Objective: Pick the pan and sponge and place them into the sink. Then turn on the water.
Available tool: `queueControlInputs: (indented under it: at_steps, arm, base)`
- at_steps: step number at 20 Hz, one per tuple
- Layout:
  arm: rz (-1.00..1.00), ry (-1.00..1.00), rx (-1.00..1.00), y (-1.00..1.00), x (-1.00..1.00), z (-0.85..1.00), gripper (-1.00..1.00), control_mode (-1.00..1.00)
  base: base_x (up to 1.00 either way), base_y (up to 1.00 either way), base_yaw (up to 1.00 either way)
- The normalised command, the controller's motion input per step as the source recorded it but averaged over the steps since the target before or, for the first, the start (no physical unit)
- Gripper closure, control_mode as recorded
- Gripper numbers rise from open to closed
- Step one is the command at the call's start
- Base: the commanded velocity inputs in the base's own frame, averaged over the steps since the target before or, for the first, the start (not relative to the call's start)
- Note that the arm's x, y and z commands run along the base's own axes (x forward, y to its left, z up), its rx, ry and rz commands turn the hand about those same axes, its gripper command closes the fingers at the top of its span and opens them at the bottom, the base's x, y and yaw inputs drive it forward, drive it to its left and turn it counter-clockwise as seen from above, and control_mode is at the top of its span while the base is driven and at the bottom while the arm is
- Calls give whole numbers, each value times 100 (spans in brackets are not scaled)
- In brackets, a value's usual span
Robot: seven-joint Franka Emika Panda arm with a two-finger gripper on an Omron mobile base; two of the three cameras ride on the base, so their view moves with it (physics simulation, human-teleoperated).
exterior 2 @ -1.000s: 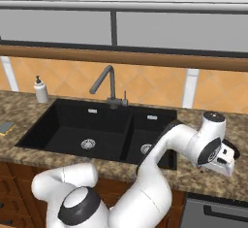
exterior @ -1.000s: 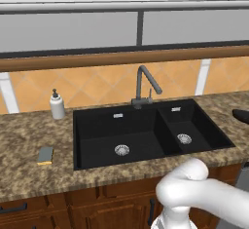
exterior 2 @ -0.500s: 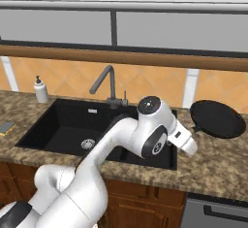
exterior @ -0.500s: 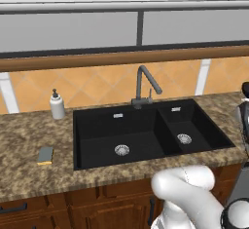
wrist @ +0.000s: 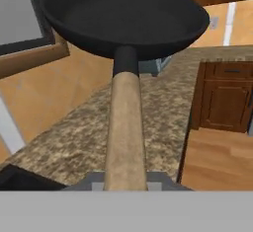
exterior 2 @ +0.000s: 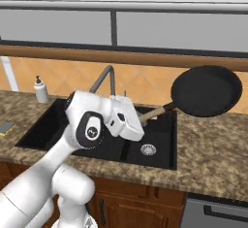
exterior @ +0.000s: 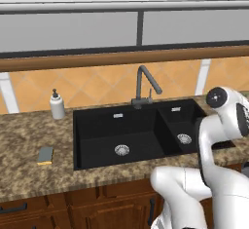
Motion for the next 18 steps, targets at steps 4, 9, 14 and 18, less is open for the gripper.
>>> queueControlInputs:
  at_steps: [4, 9, 14, 18]
  arm:
    - [-27, -2, -20, 100, -23, 85, 100, -100]
    - [-23, 25, -22, 100, -3, 22, 100, -100]
    - [-23, 13, -9, 100, -3, 0, 100, -100]
    - [-6, -1, 1, 92, -49, 0, 100, -100]
  base:
    - [0, 0, 0]
    - [0, 0, 0]
    - [0, 0, 0]
    - [0, 0, 0]
